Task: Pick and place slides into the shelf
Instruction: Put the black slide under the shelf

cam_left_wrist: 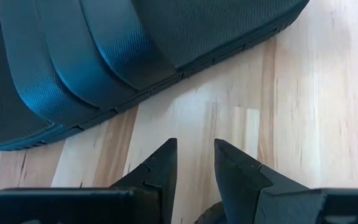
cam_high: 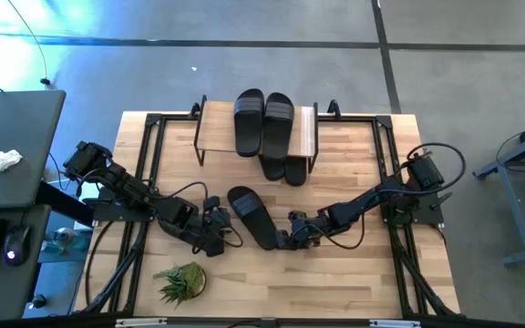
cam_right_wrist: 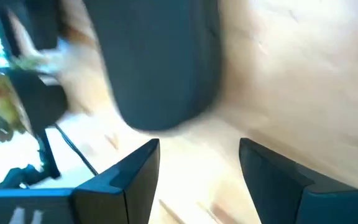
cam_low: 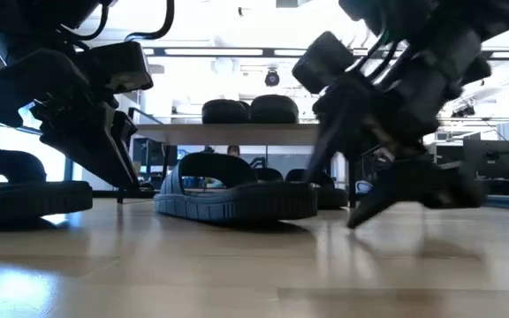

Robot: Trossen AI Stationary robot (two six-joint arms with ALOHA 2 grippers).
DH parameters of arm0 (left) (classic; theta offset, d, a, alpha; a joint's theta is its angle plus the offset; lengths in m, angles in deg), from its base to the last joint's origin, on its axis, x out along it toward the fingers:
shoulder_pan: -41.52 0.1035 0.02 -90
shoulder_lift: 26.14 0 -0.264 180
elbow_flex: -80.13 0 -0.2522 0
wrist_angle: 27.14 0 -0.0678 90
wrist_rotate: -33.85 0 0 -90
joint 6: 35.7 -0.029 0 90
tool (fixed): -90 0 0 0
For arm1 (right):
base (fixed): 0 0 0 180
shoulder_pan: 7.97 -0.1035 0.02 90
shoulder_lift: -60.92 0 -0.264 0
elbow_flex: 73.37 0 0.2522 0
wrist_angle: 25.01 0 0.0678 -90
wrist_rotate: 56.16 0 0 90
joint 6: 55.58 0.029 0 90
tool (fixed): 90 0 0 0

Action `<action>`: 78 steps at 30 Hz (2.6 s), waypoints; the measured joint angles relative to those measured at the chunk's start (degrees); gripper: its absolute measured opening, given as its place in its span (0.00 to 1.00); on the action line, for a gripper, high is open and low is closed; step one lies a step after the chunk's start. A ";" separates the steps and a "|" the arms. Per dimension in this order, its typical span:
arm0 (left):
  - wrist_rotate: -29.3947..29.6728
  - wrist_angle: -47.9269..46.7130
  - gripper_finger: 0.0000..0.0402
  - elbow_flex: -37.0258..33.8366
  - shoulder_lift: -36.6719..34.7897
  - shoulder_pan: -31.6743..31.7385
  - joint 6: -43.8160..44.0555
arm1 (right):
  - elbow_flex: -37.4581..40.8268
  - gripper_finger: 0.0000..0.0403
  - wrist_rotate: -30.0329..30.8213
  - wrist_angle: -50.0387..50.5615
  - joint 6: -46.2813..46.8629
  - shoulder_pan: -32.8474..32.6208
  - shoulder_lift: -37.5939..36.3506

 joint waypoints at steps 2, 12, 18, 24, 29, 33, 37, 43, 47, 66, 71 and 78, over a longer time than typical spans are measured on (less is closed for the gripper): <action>0.00 0.00 0.23 0.00 0.00 0.00 -0.04 | 0.00 0.52 -0.83 2.03 0.28 -0.68 -1.04; 2.52 -0.84 0.23 0.00 0.00 0.02 -0.54 | 0.00 0.50 0.68 14.28 -17.30 -1.85 -14.03; 3.47 -0.68 0.23 0.00 0.00 0.04 -1.64 | -0.07 0.31 13.94 20.97 -45.61 -3.59 -18.02; 3.42 0.17 0.23 0.00 0.00 0.04 -0.17 | 0.32 0.05 11.23 21.20 -59.10 -0.24 -14.62; 3.23 1.75 0.23 -0.02 0.00 0.90 0.15 | 0.35 0.03 8.10 14.20 -64.89 2.33 -7.81; 1.74 1.26 0.23 0.00 0.00 3.86 1.52 | -0.25 0.01 7.32 12.72 -66.16 3.20 -4.34; 0.35 0.89 0.23 0.00 0.00 7.01 1.49 | -1.96 0.00 7.16 12.52 -68.54 3.11 -3.13; -4.46 0.05 0.23 -0.11 1.04 11.55 -0.83 | -5.19 0.00 3.54 13.00 -69.07 3.50 0.57; -4.76 0.46 0.23 -0.02 1.86 13.45 -1.51 | -8.04 0.00 2.67 12.97 -69.61 4.17 3.81; -4.67 1.53 0.23 -0.04 2.73 18.01 -1.35 | -13.35 0.00 1.83 11.91 -71.90 15.06 6.61; -2.74 1.46 0.23 -0.12 2.73 18.10 -1.35 | -13.33 0.00 2.19 12.11 -72.80 17.38 6.63; -1.58 1.46 0.23 -0.13 2.75 19.04 -1.08 | -13.33 0.00 2.75 11.97 -73.23 19.53 6.63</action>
